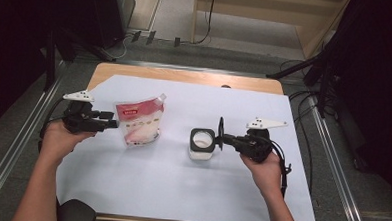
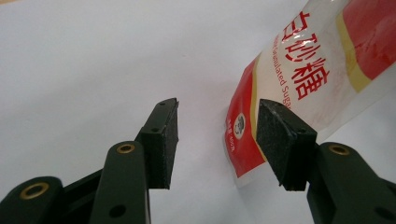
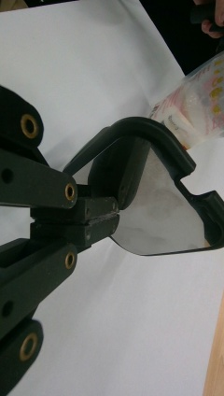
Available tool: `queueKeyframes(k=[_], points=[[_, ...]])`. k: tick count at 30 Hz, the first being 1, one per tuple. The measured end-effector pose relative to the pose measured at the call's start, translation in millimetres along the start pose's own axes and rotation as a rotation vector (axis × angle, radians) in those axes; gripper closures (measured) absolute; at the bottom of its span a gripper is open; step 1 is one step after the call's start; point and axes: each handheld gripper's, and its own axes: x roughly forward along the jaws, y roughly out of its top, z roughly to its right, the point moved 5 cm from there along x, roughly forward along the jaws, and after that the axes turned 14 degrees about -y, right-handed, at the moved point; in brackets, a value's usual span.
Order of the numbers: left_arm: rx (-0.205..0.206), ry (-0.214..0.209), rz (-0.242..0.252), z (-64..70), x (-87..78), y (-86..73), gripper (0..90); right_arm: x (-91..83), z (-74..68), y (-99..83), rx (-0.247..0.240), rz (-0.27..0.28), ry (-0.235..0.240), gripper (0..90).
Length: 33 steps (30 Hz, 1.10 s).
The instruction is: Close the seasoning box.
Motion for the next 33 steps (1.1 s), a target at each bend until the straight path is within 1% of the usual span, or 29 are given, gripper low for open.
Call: queueKeyframes(k=[1,9,11,16,18,20,22,24,25,28,30,32,33], points=[[-0.001,0.008,0.012,-0.2,0.5,0.3,49.9,-0.7,-0.7,0.4,0.004,0.001,0.001,90.0],[-0.004,0.003,0.013,-0.5,-0.3,0.2,49.9,-3.0,-3.5,3.9,-0.002,0.024,0.001,90.0],[-0.009,0.002,0.010,-0.5,-0.4,-0.1,49.9,-2.8,-3.8,4.3,-0.009,0.027,-0.001,90.0],[-0.007,0.004,0.013,-1.3,-0.7,0.0,49.9,-2.1,-4.9,5.9,0.001,0.033,-0.004,90.0],[-0.007,0.004,0.011,-1.8,-1.1,-0.1,49.9,-1.3,-6.2,6.5,0.001,0.032,-0.002,90.0],[-0.015,0.003,0.014,-1.3,-1.6,0.0,49.8,-0.7,-7.0,6.3,-0.003,0.030,-0.001,90.0],[-0.011,0.008,0.019,-1.5,-1.9,0.3,49.9,0.1,-7.6,6.7,-0.001,0.031,-0.001,90.0],[-0.011,-0.001,0.021,-1.7,-2.0,0.5,49.8,0.5,-9.3,7.1,-0.006,0.031,0.003,90.0],[-0.011,0.004,0.022,-1.8,-2.2,0.6,49.9,0.9,-10.2,7.5,-0.009,0.034,0.003,90.0],[-0.013,-0.001,0.023,-1.8,-2.2,0.4,49.8,1.8,-12.2,7.7,-0.011,0.032,0.006,90.0],[-0.018,-0.001,0.014,-2.0,-2.6,0.0,49.7,2.2,-12.9,7.7,-0.012,0.029,0.007,90.0],[-0.019,-0.001,0.018,-2.1,-1.6,0.0,49.5,3.0,-14.6,7.8,-0.035,0.026,-0.005,90.0],[-0.021,-0.001,0.018,-1.9,-1.2,0.0,49.5,3.5,-16.9,7.9,-0.055,0.025,-0.014,90.0]])
